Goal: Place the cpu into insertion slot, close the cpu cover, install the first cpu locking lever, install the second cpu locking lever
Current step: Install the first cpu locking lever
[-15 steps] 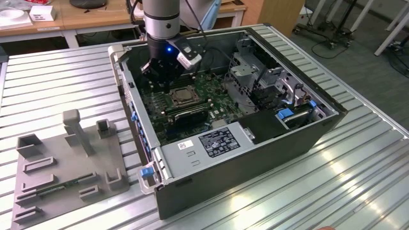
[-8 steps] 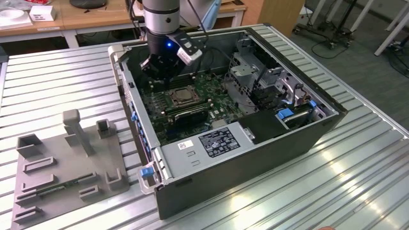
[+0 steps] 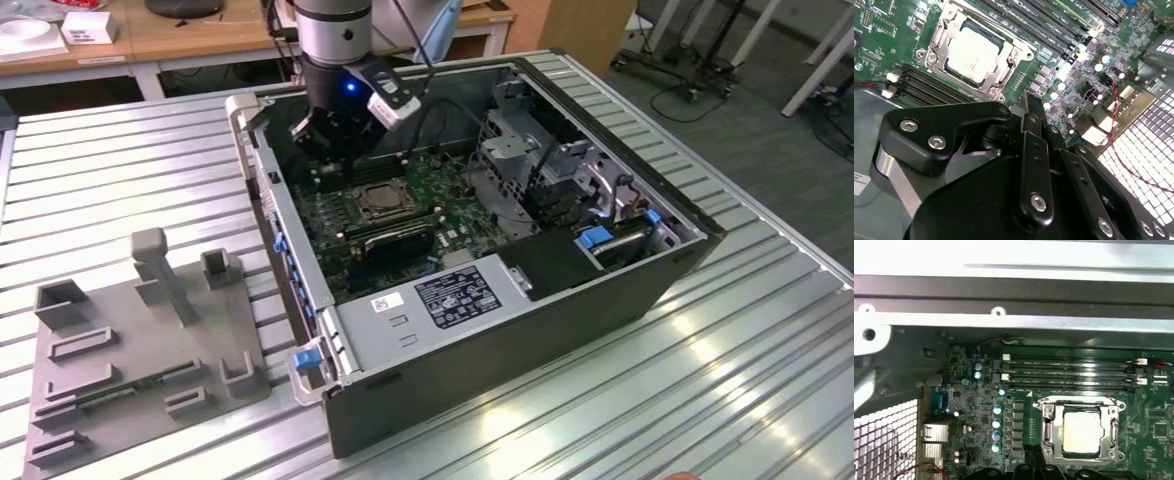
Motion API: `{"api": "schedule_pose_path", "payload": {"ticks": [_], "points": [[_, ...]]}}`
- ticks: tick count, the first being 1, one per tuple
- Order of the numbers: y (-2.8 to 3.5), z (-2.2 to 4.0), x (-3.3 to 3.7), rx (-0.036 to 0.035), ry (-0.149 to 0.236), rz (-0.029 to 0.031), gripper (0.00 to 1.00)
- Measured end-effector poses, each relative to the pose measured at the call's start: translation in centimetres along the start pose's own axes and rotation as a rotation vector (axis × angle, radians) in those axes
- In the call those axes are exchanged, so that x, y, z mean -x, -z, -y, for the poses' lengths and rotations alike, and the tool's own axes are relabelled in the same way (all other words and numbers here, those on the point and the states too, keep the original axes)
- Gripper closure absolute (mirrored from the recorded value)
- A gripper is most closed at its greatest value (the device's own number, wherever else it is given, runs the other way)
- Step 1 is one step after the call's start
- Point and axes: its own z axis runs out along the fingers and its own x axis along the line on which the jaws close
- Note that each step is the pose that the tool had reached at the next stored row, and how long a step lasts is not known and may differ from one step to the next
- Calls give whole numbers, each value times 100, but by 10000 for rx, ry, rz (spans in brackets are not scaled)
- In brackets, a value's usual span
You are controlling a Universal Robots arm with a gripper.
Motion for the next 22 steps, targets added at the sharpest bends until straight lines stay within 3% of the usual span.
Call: {"api": "schedule_pose_path", "payload": {"ticks": [3, 9, 10, 14, 15, 20, 21, 22], "points": [[0, -11, -32, -1, 0, 56, 89], [-3, -57, -58, 7, -12, 87, 89], [-2, -61, -65, 51, -14, 130, 89], [-1, -64, -96, 369, -27, 336, 89], [-1, -64, -102, 411, -30, 365, 89], [-1, -64, -104, 415, -30, 369, 89], [-1, -63, -107, 469, -32, 380, 89], [-1, -64, -111, 569, -41, 397, 89]]}}
